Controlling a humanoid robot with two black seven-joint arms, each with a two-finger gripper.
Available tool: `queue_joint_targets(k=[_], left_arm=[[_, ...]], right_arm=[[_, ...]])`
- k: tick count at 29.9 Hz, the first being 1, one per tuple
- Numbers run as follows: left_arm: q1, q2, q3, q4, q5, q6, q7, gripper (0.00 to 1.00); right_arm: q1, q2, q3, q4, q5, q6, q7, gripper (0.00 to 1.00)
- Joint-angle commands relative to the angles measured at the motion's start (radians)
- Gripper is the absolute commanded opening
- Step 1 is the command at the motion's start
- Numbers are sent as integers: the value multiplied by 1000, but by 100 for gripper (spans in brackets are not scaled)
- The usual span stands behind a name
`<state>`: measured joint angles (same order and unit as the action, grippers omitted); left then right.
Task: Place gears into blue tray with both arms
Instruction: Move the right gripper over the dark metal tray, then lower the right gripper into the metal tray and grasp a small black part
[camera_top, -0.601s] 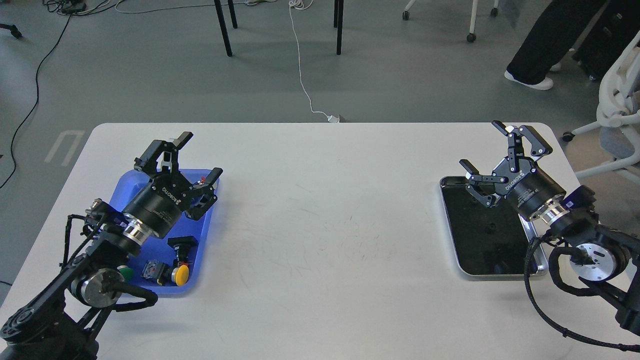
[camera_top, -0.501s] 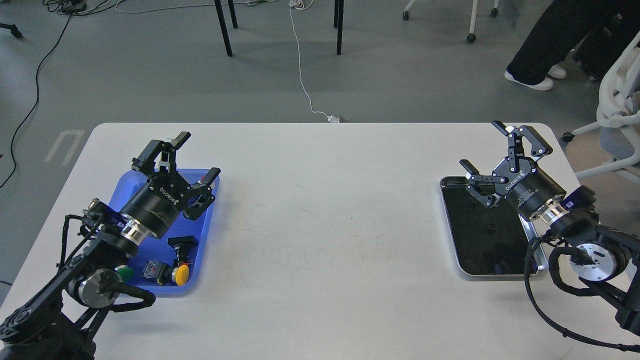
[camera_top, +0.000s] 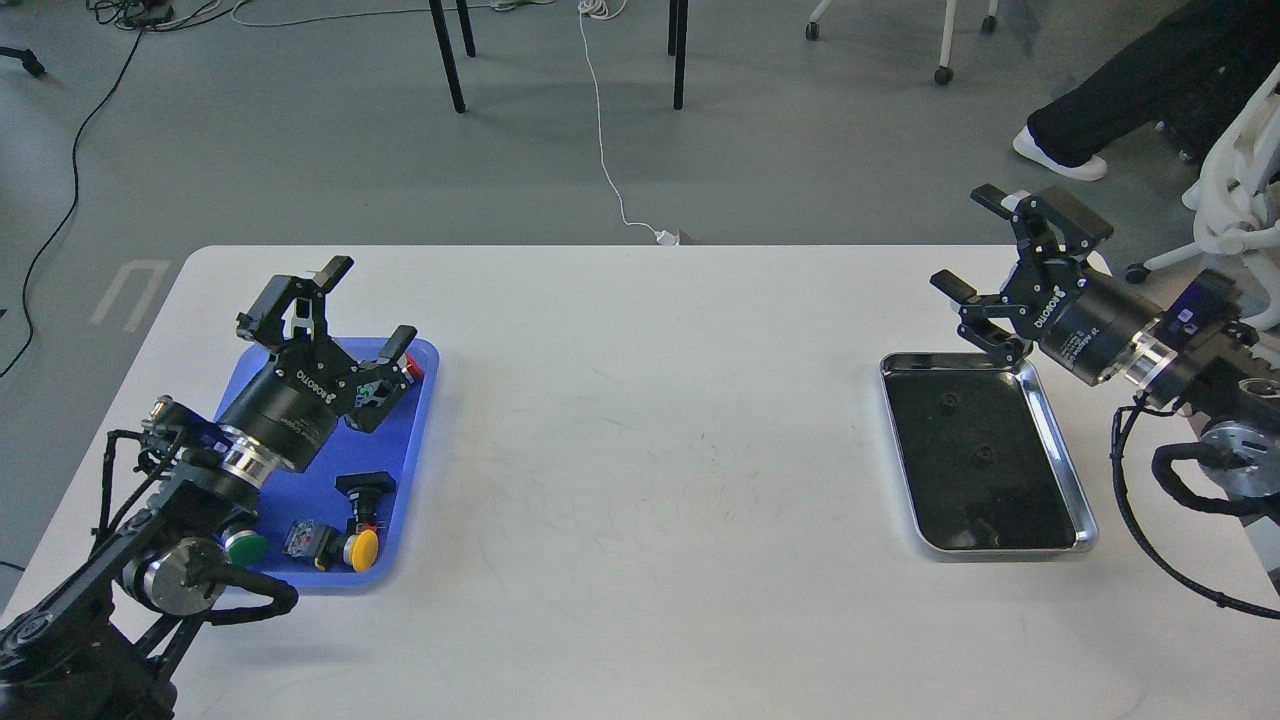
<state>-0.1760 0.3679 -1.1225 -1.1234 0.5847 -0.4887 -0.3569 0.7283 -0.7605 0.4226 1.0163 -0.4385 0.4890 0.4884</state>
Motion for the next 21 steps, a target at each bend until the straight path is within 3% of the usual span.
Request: queue_joint_targets(k=[1,11,21], left_arm=[[-2,6,0,-6,1,0,-34,98],[-14,9,0,-22,3,0,-45,98],[-14,19,1,-55,32,0,-43,98]], right_arm=[[84,-75,-47,15,-214,0,0,100],[465,-151,-488,21,-845,0,0,100],[580,-13,-711,-36,-1195,0,0,100]])
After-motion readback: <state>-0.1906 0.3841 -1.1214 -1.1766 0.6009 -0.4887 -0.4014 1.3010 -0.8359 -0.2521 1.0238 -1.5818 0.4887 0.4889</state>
